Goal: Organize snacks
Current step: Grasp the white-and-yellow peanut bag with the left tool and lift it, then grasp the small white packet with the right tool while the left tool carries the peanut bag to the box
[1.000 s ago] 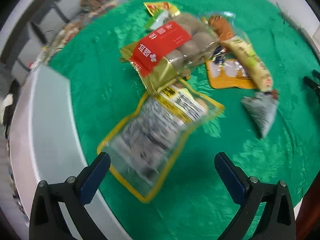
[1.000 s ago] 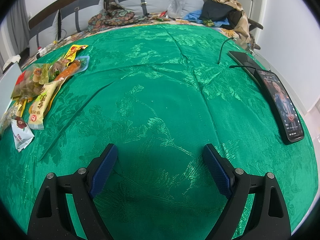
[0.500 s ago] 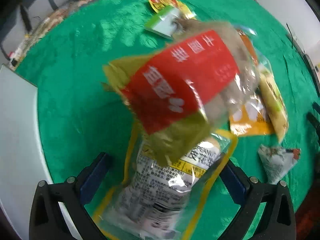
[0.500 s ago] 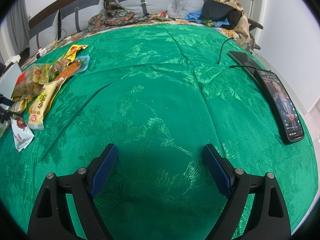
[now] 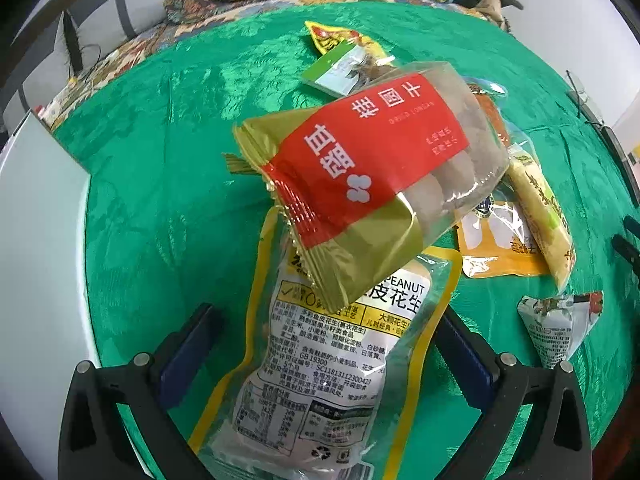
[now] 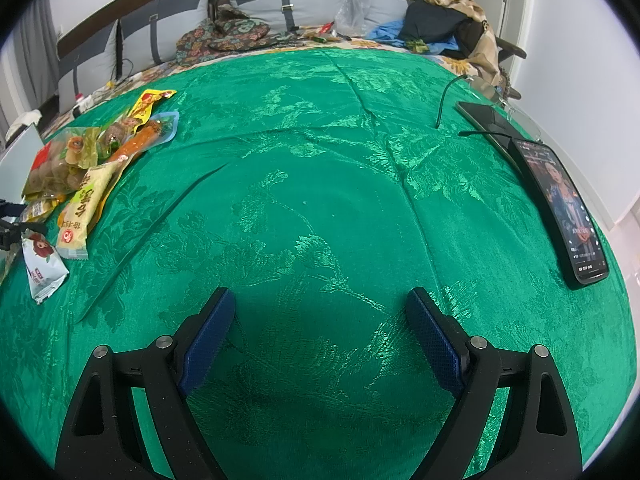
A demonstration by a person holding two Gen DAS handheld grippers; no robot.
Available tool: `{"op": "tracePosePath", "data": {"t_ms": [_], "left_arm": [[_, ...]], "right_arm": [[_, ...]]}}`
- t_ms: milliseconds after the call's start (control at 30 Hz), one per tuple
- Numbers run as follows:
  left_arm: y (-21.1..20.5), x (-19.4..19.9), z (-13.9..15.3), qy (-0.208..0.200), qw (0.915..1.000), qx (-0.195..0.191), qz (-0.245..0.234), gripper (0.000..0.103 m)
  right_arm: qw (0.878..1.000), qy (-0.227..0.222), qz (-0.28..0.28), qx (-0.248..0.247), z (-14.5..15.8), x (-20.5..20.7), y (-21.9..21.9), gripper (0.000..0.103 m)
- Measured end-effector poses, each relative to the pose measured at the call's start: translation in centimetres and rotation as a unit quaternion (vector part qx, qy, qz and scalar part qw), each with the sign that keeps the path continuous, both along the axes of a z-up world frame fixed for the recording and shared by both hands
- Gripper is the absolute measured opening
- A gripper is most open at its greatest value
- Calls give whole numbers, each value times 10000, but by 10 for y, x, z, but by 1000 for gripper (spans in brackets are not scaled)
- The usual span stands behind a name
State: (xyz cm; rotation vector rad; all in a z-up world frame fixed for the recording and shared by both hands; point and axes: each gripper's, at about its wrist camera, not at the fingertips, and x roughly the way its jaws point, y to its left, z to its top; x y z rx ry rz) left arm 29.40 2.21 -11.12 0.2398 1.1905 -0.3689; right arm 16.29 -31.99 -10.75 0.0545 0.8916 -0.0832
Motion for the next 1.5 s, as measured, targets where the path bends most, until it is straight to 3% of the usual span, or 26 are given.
{"op": "tracePosePath", "data": {"t_ms": [100,167,233,333,567,667,733,800,867,900,967,1033,1100,1200,1333,1367,1400,1500], "left_arm": [[-5,-7,4,49,10000,24,44,102],[-5,-18,8,-19,10000,-6,40,95],[-4,-29,13,-62,9998,-47,164,74],[0,-49,19,57,9987,-279,421,66],[-3,-127,21,120,9943,-365,997,67],[-11,-139,17,-13,9966,-103,823,80],[-15,-139,14,-120,9973,60,719,94],[-10,-140,12,-147,9968,-61,782,94],[-3,-144,17,-303,9947,-175,964,78],[-2,-145,21,-347,9940,-212,1018,62],[11,-149,24,-279,9901,-528,1270,58],[22,-160,26,-290,9845,-812,1527,55],[31,-171,28,-269,9784,-1046,1762,54],[44,-191,33,-242,9675,-1403,2088,54],[58,-223,46,-336,9586,-1669,2281,54],[62,-232,51,-399,9584,-1678,2275,54],[62,-234,55,-461,9586,-1673,2256,54],[72,-246,68,-624,9555,-1791,2258,54]], "right_arm": [[10000,1,0,1,0,0,0,90],[10000,1,0,1,0,0,0,90],[10000,1,0,2,0,0,0,90],[10000,1,0,2,0,0,0,90],[10000,1,0,1,0,0,0,90],[10000,2,1,2,0,0,0,90],[10000,2,1,4,0,0,0,90],[10000,2,1,5,0,0,0,90],[10000,3,1,5,0,0,0,90],[10000,-1,5,5,1,-1,1,90],[9998,105,93,172,3,-3,5,89],[9900,-14,661,1244,16,-16,25,88],[9772,7,1257,1712,27,-19,61,88],[9662,106,2068,1537,41,-2,132,86],[9700,39,2279,848,41,31,188,85],[9692,199,2354,697,34,39,199,75],[9685,407,2391,573,29,44,204,22],[9713,434,2195,805,35,35,195,23]]}}
